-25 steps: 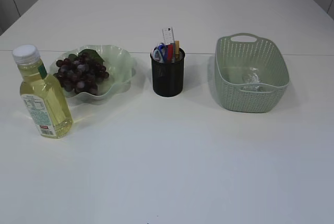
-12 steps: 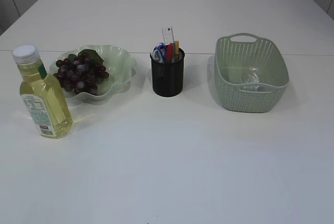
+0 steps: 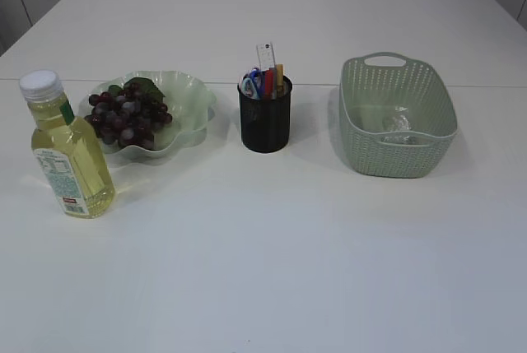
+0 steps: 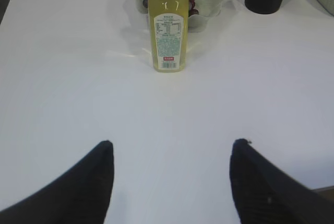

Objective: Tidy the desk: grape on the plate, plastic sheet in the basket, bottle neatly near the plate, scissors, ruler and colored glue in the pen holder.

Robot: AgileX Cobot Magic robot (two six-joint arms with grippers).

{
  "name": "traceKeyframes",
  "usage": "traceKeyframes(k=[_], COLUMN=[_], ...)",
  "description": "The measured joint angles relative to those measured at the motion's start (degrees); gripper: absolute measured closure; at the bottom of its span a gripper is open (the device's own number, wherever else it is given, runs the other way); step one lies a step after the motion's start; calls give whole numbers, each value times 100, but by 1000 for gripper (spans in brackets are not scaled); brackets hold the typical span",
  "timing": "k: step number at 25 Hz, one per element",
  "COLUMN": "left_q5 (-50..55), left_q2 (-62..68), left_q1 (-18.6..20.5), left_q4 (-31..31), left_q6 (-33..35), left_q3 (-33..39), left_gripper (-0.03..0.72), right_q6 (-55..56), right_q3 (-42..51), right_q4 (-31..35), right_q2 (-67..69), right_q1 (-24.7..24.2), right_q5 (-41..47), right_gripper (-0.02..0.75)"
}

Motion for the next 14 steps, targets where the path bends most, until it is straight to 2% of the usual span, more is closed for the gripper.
traceKeyframes(k=[14], left_q5=[0], left_q2=[0], left_q1=[0], left_q4=[0], left_q6=[0], left_q3=[0], left_gripper=[183], right_q6=[0], right_q3=[0], right_q4=[0], right_q2=[0], right_q1=[-10], right_q5=[-4], right_gripper=[248])
